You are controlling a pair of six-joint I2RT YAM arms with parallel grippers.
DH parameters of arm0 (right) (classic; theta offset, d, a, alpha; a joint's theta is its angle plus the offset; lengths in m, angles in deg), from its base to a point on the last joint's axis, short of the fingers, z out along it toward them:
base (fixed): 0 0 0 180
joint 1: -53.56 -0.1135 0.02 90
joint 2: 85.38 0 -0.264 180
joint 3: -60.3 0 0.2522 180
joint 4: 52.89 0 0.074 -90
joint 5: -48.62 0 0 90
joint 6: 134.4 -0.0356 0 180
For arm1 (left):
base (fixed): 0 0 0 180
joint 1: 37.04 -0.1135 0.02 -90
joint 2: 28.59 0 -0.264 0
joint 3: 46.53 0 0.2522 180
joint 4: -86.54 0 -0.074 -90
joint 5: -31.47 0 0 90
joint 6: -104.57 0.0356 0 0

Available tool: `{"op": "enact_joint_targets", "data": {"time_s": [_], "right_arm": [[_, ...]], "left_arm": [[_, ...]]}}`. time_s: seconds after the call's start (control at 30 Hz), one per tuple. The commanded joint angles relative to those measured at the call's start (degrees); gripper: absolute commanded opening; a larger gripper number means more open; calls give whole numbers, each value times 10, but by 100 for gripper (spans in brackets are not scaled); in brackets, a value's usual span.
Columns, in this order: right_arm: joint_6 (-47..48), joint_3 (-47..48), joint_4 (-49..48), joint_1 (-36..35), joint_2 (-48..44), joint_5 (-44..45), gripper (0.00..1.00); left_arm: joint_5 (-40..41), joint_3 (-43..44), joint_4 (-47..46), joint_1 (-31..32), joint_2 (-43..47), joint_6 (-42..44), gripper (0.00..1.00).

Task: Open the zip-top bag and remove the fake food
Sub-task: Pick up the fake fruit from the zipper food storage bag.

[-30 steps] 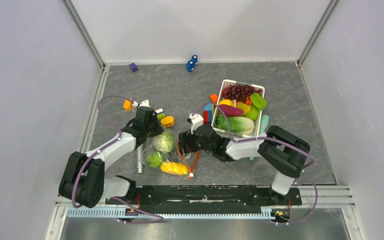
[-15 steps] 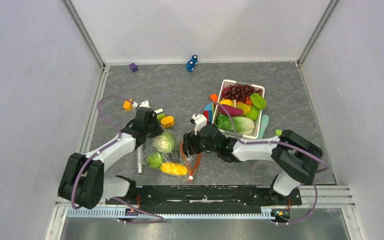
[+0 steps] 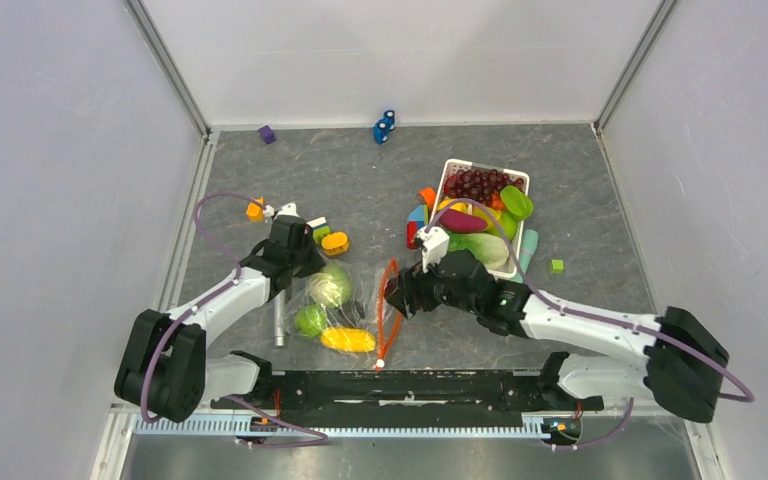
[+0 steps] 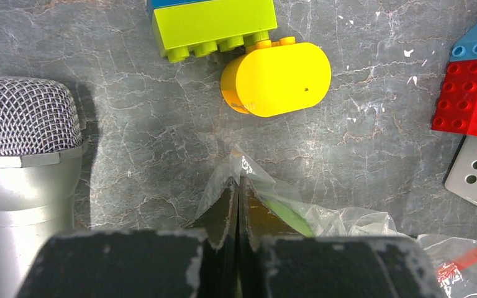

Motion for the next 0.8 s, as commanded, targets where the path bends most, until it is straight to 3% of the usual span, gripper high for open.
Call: {"op": "enact_joint_targets", "data": {"time_s": [0.0,0.27,0.5,0.77], "right_arm": [[9,-1,80,32,-78,27,73],[41,25,194,211,-197,33,70],[69,29,222,319,-171,50,67],[94,34,210,378,-147,60,66]], "left_arm": [[12,-5,19,1,10,1,2],[11,-5,21,1,14,2,2],[7,-5,21,0,14,2,2],[2,-10,14,1,13,4,2]]}}
